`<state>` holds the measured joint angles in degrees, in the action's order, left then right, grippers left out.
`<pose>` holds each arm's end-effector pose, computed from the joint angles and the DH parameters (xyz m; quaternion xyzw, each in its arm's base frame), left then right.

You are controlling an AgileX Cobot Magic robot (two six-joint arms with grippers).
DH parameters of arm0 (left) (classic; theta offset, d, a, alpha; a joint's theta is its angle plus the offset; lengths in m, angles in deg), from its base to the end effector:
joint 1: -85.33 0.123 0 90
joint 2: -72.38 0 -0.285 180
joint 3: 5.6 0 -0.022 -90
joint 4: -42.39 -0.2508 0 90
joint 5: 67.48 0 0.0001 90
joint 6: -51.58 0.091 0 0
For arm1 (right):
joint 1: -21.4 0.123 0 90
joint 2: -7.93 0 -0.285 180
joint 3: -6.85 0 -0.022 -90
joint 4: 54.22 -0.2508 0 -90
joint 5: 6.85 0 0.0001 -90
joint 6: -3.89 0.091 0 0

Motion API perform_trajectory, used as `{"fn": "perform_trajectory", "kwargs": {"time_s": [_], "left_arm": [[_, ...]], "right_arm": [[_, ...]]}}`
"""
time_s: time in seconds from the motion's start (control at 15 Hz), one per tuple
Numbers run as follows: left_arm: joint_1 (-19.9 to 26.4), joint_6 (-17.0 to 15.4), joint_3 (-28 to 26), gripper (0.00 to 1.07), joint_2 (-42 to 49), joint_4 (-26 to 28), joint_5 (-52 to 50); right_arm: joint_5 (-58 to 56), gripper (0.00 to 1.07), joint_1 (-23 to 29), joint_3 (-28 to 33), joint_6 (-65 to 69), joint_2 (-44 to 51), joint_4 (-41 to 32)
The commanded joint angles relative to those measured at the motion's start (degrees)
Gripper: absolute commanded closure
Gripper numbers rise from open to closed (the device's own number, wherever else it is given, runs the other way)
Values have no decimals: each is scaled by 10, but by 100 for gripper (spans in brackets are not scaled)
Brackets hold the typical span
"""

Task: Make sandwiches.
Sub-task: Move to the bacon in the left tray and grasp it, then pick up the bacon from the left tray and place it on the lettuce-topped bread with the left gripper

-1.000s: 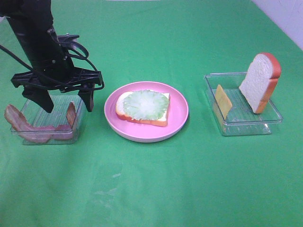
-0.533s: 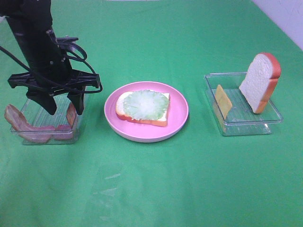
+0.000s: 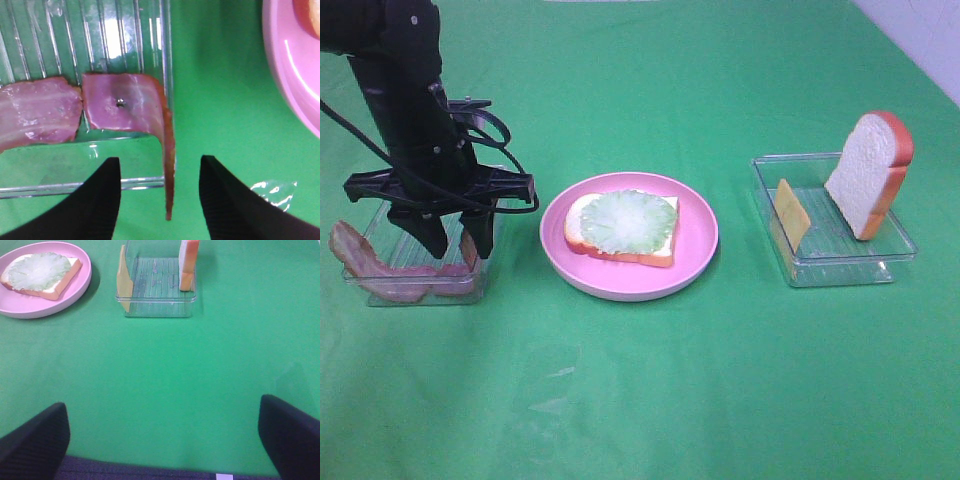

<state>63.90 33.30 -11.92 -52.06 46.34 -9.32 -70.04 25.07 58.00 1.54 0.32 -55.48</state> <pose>0.3691 -0.1506 0.1686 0.0102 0.9990 -0.0391 0.0204 -0.0024 0.0016 0.2614 -0.0463 0.8731 0.0166 0.4850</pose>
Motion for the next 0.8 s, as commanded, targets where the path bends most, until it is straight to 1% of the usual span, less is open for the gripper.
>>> {"fn": "perform_trajectory", "kwargs": {"time_s": [0.07,0.13,0.2,0.27,0.33,0.6,0.8], "left_arm": [[0,-1,3,70,-2,5,-9],[0,-1,3,82,-2,4,-14],[0,-1,3,90,-2,4,-15],[0,-1,3,103,-2,4,-17],[0,0,3,107,-2,4,-25],[0,0,2,107,2,6,-24],[0,-1,-13,107,14,6,-9]], "right_arm": [[3,9,-2,2,2,18,-2],[3,9,-2,2,2,18,-2],[3,9,-2,2,2,18,-2],[3,9,-2,2,2,18,-2],[3,9,-2,2,2,18,-2],[3,9,-2,2,2,18,-2],[3,9,-2,2,2,18,-2]]}}
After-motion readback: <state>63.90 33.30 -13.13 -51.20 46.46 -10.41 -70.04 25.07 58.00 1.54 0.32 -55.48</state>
